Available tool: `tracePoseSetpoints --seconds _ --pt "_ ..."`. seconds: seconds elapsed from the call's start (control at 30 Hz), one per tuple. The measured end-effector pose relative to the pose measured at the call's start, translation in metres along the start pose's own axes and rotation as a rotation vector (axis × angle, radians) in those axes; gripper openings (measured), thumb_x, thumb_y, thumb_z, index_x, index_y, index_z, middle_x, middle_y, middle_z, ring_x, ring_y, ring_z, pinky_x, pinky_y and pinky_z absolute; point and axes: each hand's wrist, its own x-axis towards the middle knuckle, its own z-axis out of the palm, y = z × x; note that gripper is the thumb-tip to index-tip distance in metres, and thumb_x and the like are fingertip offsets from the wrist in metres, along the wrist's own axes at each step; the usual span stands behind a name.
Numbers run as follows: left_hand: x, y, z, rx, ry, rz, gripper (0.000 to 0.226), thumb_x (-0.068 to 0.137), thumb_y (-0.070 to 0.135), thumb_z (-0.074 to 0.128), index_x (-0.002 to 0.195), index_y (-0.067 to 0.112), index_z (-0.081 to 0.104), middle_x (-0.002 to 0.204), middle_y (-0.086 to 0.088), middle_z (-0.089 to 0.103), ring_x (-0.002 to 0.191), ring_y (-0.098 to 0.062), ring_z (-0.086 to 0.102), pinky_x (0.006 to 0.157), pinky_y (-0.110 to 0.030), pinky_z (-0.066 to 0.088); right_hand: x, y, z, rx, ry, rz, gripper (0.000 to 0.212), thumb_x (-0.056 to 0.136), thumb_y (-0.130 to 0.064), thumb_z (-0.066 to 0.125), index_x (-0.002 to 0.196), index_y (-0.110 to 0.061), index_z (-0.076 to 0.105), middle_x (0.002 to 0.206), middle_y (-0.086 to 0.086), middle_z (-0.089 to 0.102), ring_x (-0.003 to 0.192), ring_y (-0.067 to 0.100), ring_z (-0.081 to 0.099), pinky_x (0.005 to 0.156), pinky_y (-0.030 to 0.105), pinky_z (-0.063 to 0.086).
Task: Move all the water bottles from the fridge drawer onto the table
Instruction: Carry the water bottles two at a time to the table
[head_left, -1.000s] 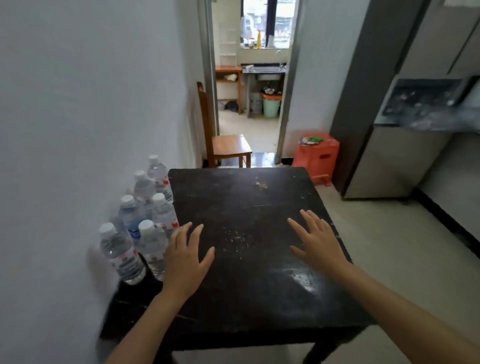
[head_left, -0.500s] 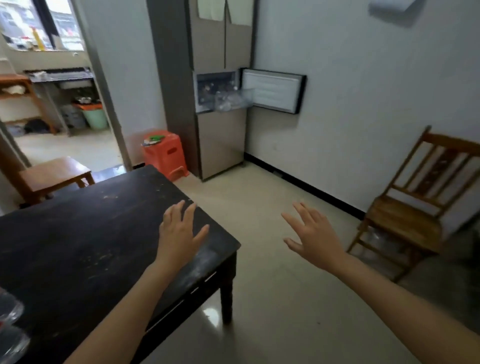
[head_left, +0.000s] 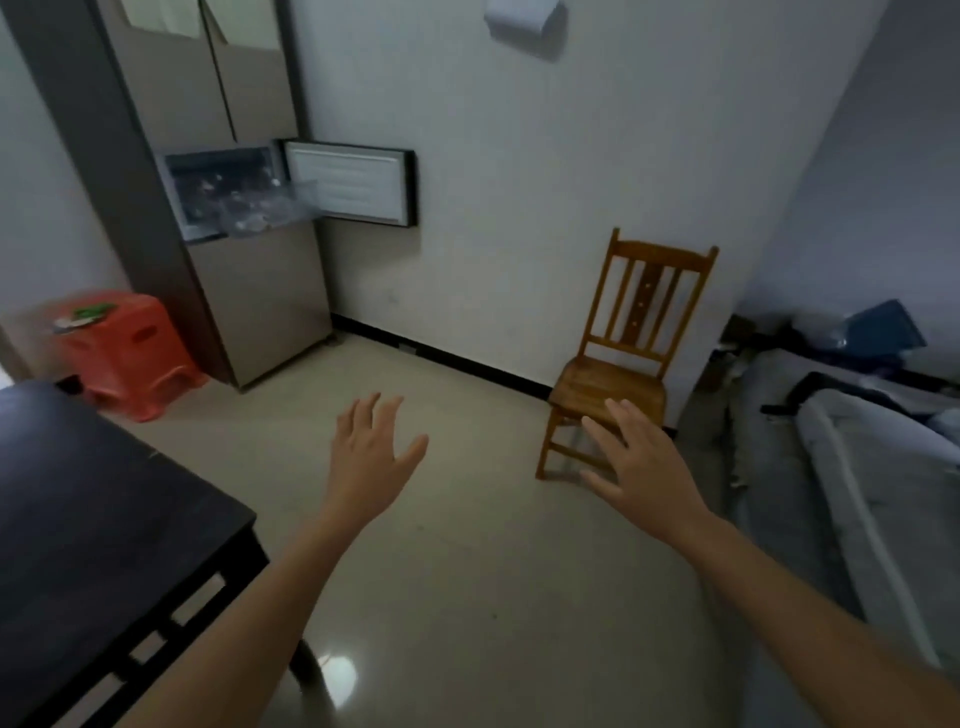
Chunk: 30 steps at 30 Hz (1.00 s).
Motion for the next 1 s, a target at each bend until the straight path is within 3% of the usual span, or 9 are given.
tracePoseSetpoints --seconds 0.13,0.43,0.6,0.87,0.93,1.0 --pt "0.007 0.053 0.032 -0.013 -0.048 0.066 0.066 0.083 0.051 0.048 0.133 0.008 0.044 0.140 -0.018 0.038 0.130 -0.038 0.028 0.104 -0.046 0.027 -0.019 0.045 -0.008 -0.016 -0.018 0.051 0.055 0.072 -0.040 0.058 0.118 -0.009 0.061 0.123 0.022 0.058 0.114 0.040 0.055 0.086 0.046 0.048" --pt "0.067 0.112 0.100 -0.015 -0.061 0.089 0.056 0.087 0.032 0.060 0.134 0.008 0.042 0.144 -0.018 0.034 0.133 -0.036 0.022 0.106 -0.046 0.023 -0.016 0.127 0.012 -0.022 -0.120 0.130 0.056 0.074 -0.043 0.056 0.121 -0.012 0.059 0.123 0.019 0.059 0.115 0.037 0.056 0.085 0.045 0.049" --pt "0.118 0.133 0.155 -0.036 -0.022 0.059 0.056 0.085 0.037 0.057 0.128 0.002 0.048 0.137 -0.026 0.040 0.128 -0.044 0.030 0.104 -0.051 0.027 0.023 0.189 0.036 -0.056 -0.191 0.117 0.059 0.082 -0.049 0.036 0.123 -0.013 0.058 0.123 0.016 0.060 0.114 0.035 0.057 0.085 0.044 0.050" --pt "0.212 0.183 0.229 -0.133 -0.037 -0.017 0.053 0.090 0.032 0.054 0.135 0.008 0.040 0.145 -0.018 0.030 0.135 -0.033 0.019 0.108 -0.044 0.020 0.106 0.280 0.068 -0.020 -0.298 0.093 0.059 0.083 -0.050 0.035 0.124 -0.014 0.056 0.125 0.015 0.058 0.117 0.035 0.055 0.087 0.049 0.048" --pt "0.238 0.193 0.241 -0.132 -0.032 -0.016 0.053 0.090 0.032 0.054 0.135 0.009 0.040 0.146 -0.017 0.029 0.135 -0.032 0.018 0.108 -0.044 0.021 0.130 0.298 0.076 0.026 -0.299 0.093 0.062 0.084 -0.051 0.032 0.130 -0.014 0.051 0.132 0.014 0.053 0.124 0.034 0.048 0.095 0.051 0.044" --pt "0.257 0.198 0.248 -0.115 -0.031 -0.011 0.053 0.090 0.032 0.054 0.135 0.009 0.040 0.146 -0.018 0.030 0.136 -0.033 0.018 0.108 -0.044 0.021 0.149 0.309 0.086 0.070 -0.303 0.083 0.071 0.084 -0.056 0.022 0.141 -0.017 0.035 0.148 0.010 0.034 0.139 0.029 0.027 0.110 0.045 0.025"
